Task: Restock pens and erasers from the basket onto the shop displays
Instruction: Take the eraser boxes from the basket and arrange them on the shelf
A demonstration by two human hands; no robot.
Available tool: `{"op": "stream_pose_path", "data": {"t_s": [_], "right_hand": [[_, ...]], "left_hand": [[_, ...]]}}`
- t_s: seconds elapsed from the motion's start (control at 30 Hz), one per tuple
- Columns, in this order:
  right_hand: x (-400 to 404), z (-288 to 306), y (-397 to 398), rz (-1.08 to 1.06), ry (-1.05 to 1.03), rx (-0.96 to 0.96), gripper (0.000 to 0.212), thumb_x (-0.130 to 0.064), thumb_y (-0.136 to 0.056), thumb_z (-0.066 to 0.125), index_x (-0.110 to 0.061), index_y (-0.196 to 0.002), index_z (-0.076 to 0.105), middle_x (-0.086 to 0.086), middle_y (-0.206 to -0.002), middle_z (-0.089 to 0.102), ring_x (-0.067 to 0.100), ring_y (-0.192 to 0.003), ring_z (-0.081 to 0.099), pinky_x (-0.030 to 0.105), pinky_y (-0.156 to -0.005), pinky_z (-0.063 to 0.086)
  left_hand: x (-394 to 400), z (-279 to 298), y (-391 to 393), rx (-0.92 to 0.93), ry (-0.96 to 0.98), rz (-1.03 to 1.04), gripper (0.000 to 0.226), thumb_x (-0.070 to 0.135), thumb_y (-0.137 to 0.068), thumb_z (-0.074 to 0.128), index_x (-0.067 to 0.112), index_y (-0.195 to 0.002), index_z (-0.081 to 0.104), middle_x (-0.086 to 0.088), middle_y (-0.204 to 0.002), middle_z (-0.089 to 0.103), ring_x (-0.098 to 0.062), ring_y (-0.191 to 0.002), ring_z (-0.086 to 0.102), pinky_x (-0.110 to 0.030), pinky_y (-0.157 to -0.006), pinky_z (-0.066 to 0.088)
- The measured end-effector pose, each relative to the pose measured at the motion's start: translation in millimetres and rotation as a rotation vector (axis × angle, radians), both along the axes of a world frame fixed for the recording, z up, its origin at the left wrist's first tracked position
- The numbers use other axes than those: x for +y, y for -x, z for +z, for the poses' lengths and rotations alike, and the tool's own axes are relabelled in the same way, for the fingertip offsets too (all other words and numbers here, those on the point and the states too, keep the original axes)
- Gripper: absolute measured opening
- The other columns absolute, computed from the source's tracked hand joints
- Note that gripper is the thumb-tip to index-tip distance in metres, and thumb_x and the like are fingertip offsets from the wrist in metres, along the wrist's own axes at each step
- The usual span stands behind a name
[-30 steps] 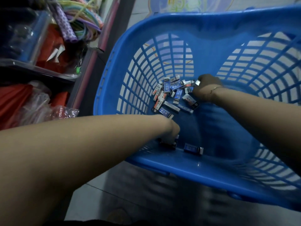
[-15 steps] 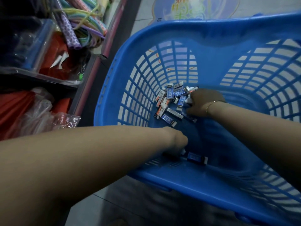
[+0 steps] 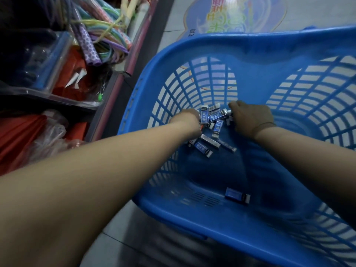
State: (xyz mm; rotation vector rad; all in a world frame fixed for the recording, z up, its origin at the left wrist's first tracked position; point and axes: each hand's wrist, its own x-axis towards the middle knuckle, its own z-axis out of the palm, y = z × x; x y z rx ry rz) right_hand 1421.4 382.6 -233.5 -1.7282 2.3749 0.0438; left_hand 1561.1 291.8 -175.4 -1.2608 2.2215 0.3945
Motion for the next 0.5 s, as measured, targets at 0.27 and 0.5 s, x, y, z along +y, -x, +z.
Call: {"op": "stream_pose_path", "data": {"t_s": [0.27,0.5], "right_hand": [[5,-8,9,-0.264,-0.162,-0.286,0.028,-0.035,-0.084,0.058,-0.018,-0.106,0.059,0.013,-0.117,0.055,0.033,-0.107,0.058,0.037,-0.089,0.046],[17,0,29,-0.421,-0.171,-0.479,0.041,-0.053,-0.064,0.073,-0.017,-0.076,0.058,0.011,-0.094,0.064,0.028,-0.088,0.059,0.034,-0.081,0.05]], "left_hand": [[9,-33,8,0.12,-0.035,0.195,0.063,0.024,-0.094,0.055,0.013,-0.146,0.023,-0.016,-0.153,0.018,-0.037,-0.127,0.043,-0.041,-0.094,0.045],[-2,-28,5,0.187,-0.264,0.111,0.086,0.031,-0.078,0.076,0.013,-0.147,0.028,-0.006,-0.15,0.036,-0.025,-0.132,0.04,-0.028,-0.099,0.036]]}}
